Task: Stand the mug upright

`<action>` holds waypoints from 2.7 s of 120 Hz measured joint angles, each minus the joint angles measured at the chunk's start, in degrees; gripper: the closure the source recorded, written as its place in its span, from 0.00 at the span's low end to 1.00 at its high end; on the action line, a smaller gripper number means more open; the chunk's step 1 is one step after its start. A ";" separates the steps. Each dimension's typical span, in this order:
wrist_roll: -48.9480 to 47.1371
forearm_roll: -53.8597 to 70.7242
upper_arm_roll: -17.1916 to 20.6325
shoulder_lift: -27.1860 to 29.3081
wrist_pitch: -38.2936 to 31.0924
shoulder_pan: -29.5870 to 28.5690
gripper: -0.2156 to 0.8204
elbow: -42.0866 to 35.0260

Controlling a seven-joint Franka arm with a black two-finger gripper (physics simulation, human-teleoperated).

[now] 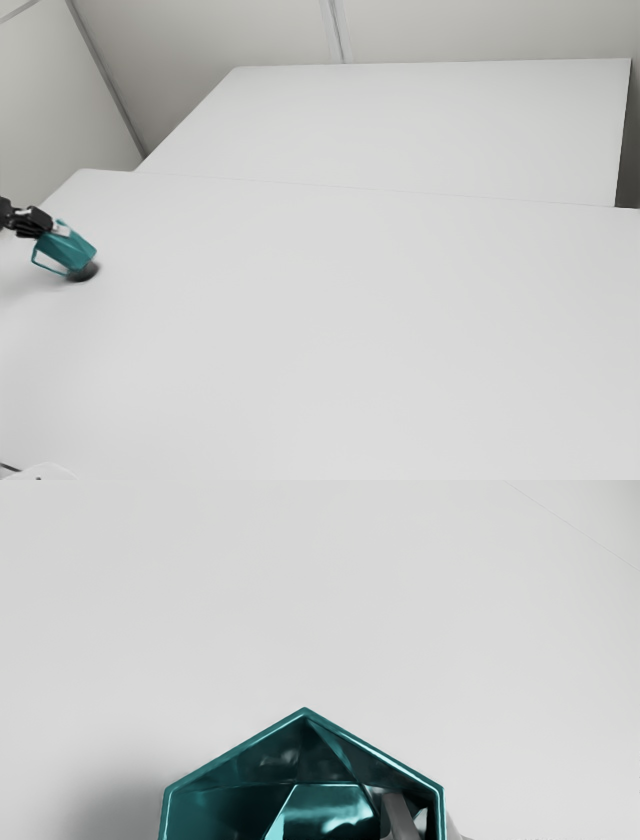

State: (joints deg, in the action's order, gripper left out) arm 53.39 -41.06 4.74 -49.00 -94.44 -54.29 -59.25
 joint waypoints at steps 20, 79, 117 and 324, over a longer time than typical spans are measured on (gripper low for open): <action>-1.28 5.65 0.09 6.19 -0.20 3.05 0.95 -5.27; -10.06 21.04 -26.43 31.96 -3.81 42.56 0.97 -29.61; -20.62 31.36 -28.09 46.03 -9.40 55.97 0.97 -43.57; -68.64 43.59 -11.57 55.22 -35.72 60.30 0.94 -76.57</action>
State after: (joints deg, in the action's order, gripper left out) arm -15.25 2.53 -6.83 6.22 -130.16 6.00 -135.81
